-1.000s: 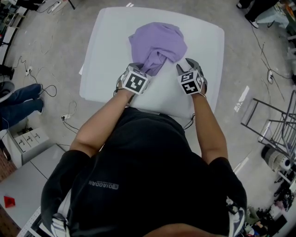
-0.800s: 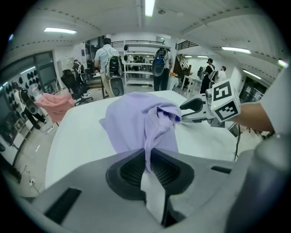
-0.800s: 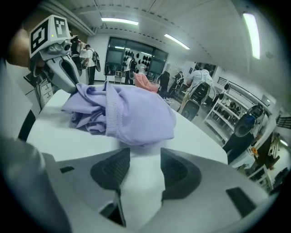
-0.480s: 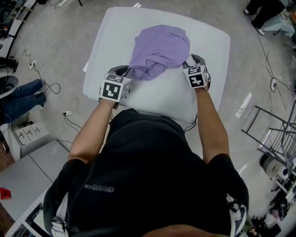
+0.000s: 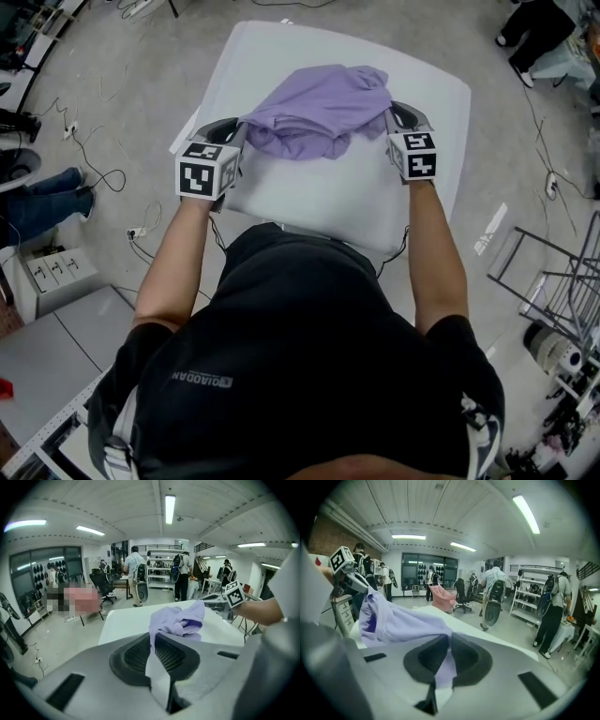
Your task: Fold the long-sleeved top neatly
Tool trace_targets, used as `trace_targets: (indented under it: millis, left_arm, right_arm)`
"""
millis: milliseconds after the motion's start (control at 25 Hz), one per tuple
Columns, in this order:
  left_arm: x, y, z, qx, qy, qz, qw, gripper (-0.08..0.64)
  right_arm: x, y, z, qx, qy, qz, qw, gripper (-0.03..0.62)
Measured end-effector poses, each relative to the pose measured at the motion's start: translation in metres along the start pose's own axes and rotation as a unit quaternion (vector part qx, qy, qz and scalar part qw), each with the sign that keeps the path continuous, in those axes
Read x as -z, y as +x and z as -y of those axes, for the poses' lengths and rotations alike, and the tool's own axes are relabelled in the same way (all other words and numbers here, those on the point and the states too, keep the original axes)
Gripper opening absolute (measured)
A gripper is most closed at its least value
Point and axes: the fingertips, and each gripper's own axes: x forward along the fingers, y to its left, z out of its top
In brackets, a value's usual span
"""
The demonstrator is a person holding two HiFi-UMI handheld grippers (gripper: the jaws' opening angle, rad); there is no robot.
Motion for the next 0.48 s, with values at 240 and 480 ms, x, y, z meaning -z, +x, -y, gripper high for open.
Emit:
trace_targets:
  millis: [240,480]
  left_arm:
    - [-0.083,-0.014,-0.033,-0.003,0.04,0.076,0.9963,0.037]
    - [-0.173,-0.036,-0.048,0.023,0.061,0.137,0.9884,0.037]
  right_arm:
    - [-0.099,-0.045,0.015,0.042,-0.042,0.07,0.996,0.028]
    - [-0.176,-0.092,0.038,0.077,-0.041,0.117,0.989,0.028]
